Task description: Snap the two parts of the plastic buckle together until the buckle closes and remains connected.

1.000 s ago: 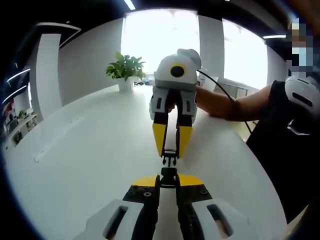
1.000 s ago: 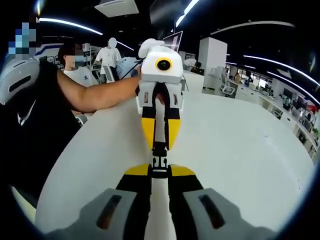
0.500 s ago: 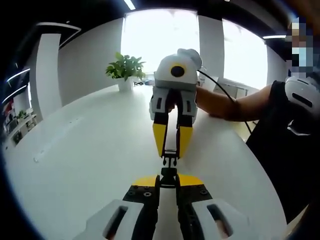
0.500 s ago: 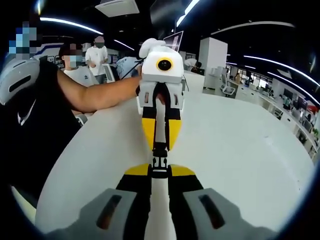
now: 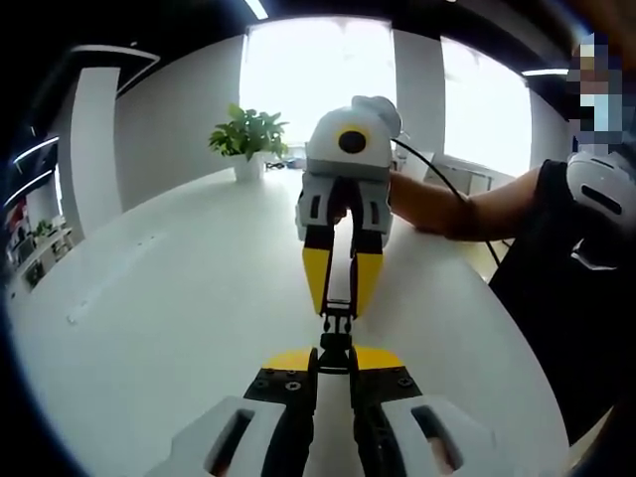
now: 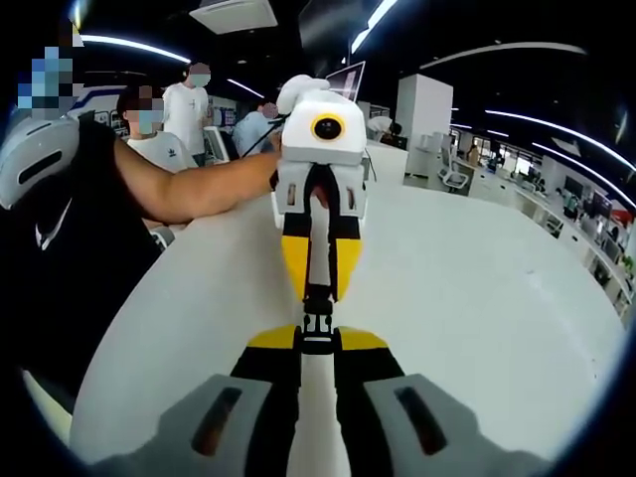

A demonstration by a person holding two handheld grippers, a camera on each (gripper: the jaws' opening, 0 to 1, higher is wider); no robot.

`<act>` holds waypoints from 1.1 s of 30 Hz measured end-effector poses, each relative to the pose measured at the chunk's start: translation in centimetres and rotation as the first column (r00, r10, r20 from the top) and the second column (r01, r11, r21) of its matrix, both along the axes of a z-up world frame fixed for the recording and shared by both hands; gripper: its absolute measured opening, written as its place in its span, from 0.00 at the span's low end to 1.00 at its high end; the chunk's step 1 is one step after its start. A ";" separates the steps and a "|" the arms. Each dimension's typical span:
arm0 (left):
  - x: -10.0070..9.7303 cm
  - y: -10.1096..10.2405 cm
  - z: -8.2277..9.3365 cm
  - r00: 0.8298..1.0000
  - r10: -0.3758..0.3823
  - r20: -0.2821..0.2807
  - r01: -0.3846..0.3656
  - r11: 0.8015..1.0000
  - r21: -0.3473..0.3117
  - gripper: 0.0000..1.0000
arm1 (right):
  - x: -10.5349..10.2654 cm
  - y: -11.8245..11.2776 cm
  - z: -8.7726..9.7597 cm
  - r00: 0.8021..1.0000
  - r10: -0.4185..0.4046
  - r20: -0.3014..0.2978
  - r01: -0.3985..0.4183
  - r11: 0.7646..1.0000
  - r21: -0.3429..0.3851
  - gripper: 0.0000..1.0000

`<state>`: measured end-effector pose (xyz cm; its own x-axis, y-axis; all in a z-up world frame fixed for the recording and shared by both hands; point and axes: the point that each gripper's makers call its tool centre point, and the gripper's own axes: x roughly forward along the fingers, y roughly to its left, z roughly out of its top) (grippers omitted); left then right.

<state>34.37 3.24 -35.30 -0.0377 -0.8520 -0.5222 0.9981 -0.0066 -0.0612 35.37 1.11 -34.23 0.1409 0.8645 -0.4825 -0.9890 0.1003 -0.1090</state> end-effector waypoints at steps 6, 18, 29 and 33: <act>0.1 0.0 0.0 1.000 -0.001 0.002 0.001 1.000 0.000 0.11 | 0.1 0.0 0.0 1.000 0.001 -0.001 -0.001 1.000 0.000 0.11; 0.1 -0.2 0.1 1.000 -0.005 0.004 0.005 1.000 0.000 0.11 | -0.1 0.1 0.0 1.000 0.006 0.003 -0.006 1.000 -0.002 0.11; 0.6 0.0 0.3 1.000 -0.006 0.004 0.006 1.000 -0.004 0.11 | 0.0 0.2 0.1 1.000 0.006 0.005 -0.006 1.000 0.000 0.11; 0.8 0.0 0.7 1.000 -0.004 0.010 0.004 1.000 -0.014 0.10 | 0.0 0.2 0.3 1.000 0.007 0.005 -0.007 1.000 0.010 0.11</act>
<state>35.19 3.26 -34.61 -0.0359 -0.8590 -0.5107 0.9986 -0.0112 -0.0514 35.38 1.30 -33.96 0.1371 0.8701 -0.4734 -0.9891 0.0941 -0.1134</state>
